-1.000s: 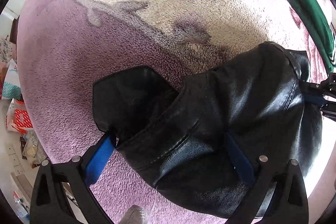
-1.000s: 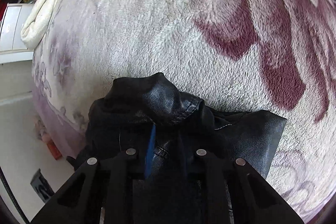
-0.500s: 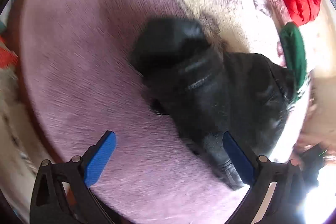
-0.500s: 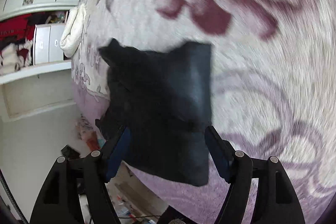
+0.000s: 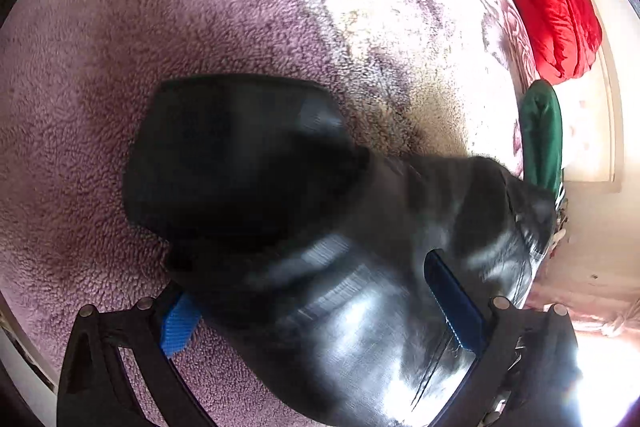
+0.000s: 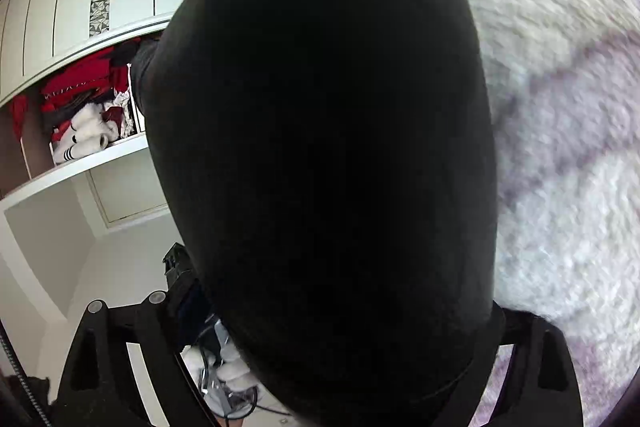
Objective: Fold large clothes
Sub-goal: 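Carry the folded jacket with both tools onto the green garment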
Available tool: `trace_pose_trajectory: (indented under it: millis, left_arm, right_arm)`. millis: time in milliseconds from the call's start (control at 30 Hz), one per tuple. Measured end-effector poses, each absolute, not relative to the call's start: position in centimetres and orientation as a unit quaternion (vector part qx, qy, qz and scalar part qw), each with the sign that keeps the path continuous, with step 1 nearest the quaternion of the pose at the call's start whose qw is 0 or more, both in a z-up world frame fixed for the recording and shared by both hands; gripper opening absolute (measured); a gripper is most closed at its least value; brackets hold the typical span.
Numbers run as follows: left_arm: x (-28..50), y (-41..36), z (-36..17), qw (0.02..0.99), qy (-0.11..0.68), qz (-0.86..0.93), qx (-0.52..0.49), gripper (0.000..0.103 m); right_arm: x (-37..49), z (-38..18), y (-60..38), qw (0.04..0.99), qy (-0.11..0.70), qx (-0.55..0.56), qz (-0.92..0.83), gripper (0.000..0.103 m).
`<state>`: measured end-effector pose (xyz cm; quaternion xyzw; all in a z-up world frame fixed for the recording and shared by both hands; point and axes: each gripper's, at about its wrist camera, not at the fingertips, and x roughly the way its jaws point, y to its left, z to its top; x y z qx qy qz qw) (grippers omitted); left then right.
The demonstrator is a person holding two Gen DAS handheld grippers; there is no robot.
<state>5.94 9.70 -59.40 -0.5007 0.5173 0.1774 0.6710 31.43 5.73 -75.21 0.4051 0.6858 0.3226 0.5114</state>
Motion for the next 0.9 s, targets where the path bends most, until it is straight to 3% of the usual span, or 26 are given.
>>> trace_pose_trajectory:
  millis: [100, 133, 167, 567, 900]
  left_arm:
    - [6.9, 9.7, -58.3, 0.688, 0.505, 0.194, -0.484, 0.071]
    - [6.9, 9.8, -57.6, 0.692, 0.497, 0.189, -0.488, 0.051]
    - [6.7, 10.0, -57.5, 0.694, 0.494, 0.185, -0.49, 0.041]
    - [10.6, 10.6, -49.8, 0.743, 0.473, 0.158, -0.447, 0.038]
    - [25.8, 9.2, -43.2, 0.785, 0.448, 0.067, -0.422, 0.036]
  right_arm:
    - [31.6, -74.7, 6.0, 0.504, 0.676, 0.425, 0.329, 0.058]
    - [31.6, -74.4, 6.1, 0.502, 0.677, 0.427, 0.327, 0.056]
    - [31.5, -74.2, 6.0, 0.499, 0.678, 0.431, 0.325, 0.053]
    - [32.9, -67.2, 6.7, 0.497, 0.637, 0.467, 0.359, 0.046]
    - [42.7, -58.3, 2.6, 0.546, 0.571, 0.504, 0.349, 0.045]
